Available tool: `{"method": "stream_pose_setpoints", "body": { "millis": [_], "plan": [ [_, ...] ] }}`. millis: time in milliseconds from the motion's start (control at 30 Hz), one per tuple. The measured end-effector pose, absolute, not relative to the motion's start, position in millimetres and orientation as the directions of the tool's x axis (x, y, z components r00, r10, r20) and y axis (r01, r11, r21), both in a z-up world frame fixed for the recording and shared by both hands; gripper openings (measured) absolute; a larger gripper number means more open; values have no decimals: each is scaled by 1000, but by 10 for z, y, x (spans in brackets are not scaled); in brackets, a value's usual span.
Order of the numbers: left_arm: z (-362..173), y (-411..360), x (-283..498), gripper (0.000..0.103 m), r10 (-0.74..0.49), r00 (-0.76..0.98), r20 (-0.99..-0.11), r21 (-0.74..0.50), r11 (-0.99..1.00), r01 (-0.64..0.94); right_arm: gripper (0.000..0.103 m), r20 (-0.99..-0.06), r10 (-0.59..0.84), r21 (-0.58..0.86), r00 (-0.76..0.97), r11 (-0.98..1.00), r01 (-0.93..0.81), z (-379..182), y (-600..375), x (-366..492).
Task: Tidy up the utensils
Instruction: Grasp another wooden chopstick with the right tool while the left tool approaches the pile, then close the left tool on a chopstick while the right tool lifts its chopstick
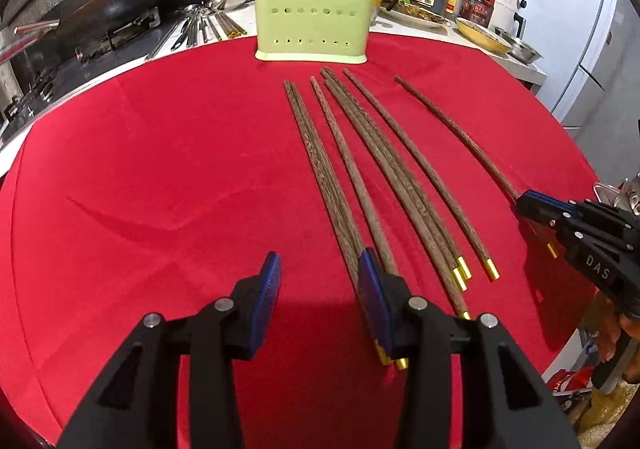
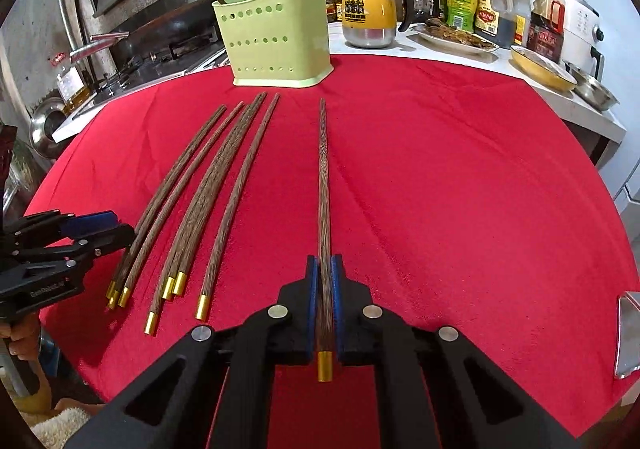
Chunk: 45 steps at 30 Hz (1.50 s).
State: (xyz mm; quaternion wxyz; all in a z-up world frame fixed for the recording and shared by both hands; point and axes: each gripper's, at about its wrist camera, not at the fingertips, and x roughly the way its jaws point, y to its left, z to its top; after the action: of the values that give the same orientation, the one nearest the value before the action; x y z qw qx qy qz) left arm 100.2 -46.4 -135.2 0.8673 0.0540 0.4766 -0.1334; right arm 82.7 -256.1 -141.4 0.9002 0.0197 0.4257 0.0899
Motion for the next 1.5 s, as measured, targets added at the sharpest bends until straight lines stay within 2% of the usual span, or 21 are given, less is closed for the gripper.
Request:
{"method": "stream_pose_setpoints", "body": {
  "millis": [267, 433, 533, 567, 667, 733, 767, 933, 1133, 1267, 1300, 1500],
  "plan": [
    [-1330, -266, 979, 41, -83, 530, -844, 53, 970, 237, 9, -756, 178, 109, 630, 983, -147, -1412, -2537, 800],
    [-1279, -58, 860, 41, -198, 523, -829, -66, 963, 260, 10, -749, 195, 127, 634, 980, -151, -1414, -2556, 763],
    [-1302, -108, 741, 41, -203, 526, -826, -44, 953, 299, 21, -754, 196, 126, 627, 980, -155, -1461, -2542, 752],
    [-1322, -126, 731, 41, -198, 525, -828, -37, 953, 301, 21, -751, 196, 123, 631, 980, -157, -1470, -2536, 739],
    [-1370, -175, 712, 29, -166, 538, -826, 3, 954, 298, 22, -745, 175, 93, 643, 983, -160, -1472, -2501, 702],
    [-1366, -202, 707, 15, -140, 548, -825, 34, 955, 295, 21, -745, 160, 72, 648, 984, -161, -1472, -2484, 673],
    [-1364, -220, 702, 13, -139, 546, -826, 37, 953, 300, 21, -744, 157, 67, 649, 985, -162, -1474, -2486, 666],
    [-1370, -300, 647, 13, -101, 550, -829, 88, 948, 306, 21, -730, 159, 56, 664, 983, -173, -1484, -2465, 622],
    [-1376, -259, 636, 13, -102, 557, -825, 77, 954, 289, 20, -719, 139, 47, 681, 987, -151, -1499, -2479, 614],
    [-1376, -189, 617, 9, -142, 564, -813, 36, 956, 292, 14, -714, 132, 51, 688, 989, -136, -1503, -2503, 549],
    [-1375, -153, 623, 7, -161, 563, -810, 13, 956, 292, 8, -713, 132, 52, 689, 989, -135, -1505, -2502, 534],
    [-1277, -59, 584, 7, -225, 576, -785, -62, 955, 289, 7, -691, 141, 75, 709, 989, -124, -1441, -2516, 437]
  ]
}}
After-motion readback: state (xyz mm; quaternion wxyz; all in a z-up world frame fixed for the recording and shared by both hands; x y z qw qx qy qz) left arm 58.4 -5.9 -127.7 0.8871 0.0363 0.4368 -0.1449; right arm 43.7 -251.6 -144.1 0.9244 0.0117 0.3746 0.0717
